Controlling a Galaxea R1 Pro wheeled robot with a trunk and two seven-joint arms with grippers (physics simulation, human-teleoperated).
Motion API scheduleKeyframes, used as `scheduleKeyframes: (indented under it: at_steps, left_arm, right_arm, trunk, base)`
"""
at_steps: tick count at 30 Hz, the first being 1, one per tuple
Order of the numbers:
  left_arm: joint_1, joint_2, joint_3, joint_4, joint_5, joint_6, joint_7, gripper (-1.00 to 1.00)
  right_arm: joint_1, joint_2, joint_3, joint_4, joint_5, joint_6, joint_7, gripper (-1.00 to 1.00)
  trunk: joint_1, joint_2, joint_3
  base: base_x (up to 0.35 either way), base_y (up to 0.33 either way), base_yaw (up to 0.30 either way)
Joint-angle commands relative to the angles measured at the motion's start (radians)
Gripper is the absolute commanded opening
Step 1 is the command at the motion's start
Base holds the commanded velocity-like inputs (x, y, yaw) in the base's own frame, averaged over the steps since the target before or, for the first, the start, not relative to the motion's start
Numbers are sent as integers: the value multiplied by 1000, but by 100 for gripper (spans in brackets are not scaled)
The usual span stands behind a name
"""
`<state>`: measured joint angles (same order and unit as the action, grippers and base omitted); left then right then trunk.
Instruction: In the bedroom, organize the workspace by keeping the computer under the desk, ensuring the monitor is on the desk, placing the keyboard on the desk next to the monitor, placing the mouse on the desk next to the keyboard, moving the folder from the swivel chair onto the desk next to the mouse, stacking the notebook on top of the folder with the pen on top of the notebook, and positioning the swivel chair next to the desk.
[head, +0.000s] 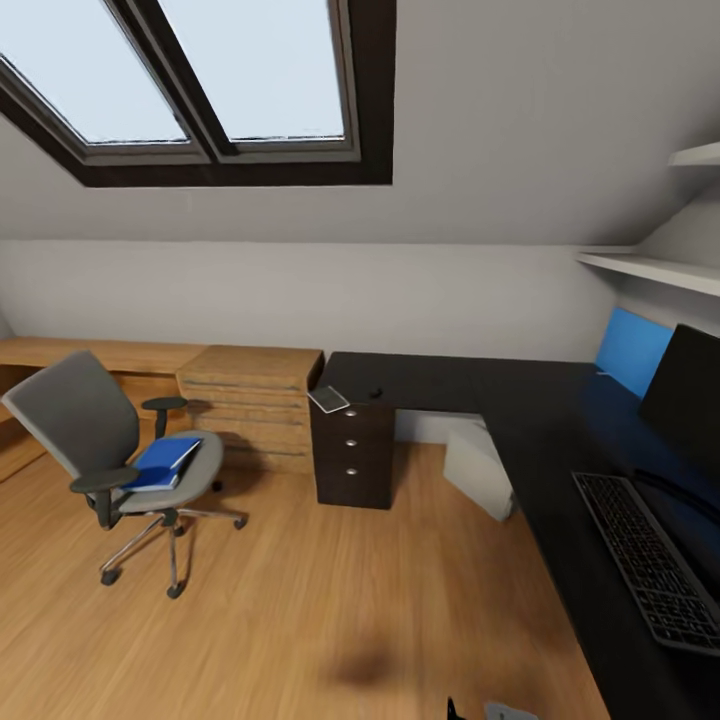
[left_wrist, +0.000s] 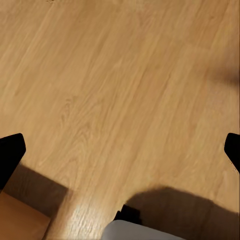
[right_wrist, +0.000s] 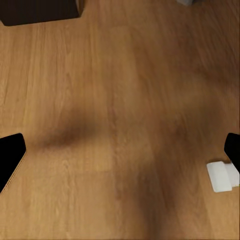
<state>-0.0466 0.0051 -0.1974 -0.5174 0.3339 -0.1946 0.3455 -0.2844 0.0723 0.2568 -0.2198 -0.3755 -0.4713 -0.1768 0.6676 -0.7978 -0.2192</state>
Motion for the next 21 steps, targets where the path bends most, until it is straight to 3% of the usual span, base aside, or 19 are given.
scheduleKeyframes:
  at_steps: [1,21]
  left_arm:
    - [-1,1,-8,0,9,-5,7,100]
    - [-1,2,-8,0,8,-5,9,100]
  right_arm:
    - [-1,0,9,0,-5,-3,-7,100]
    - [-1,0,9,6,-3,-3,-7,100]
  trunk:
    - [1,-1,-1]
    - [1,-1,-1]
  base:
    - [321,112,0]
    - [326,30,0]
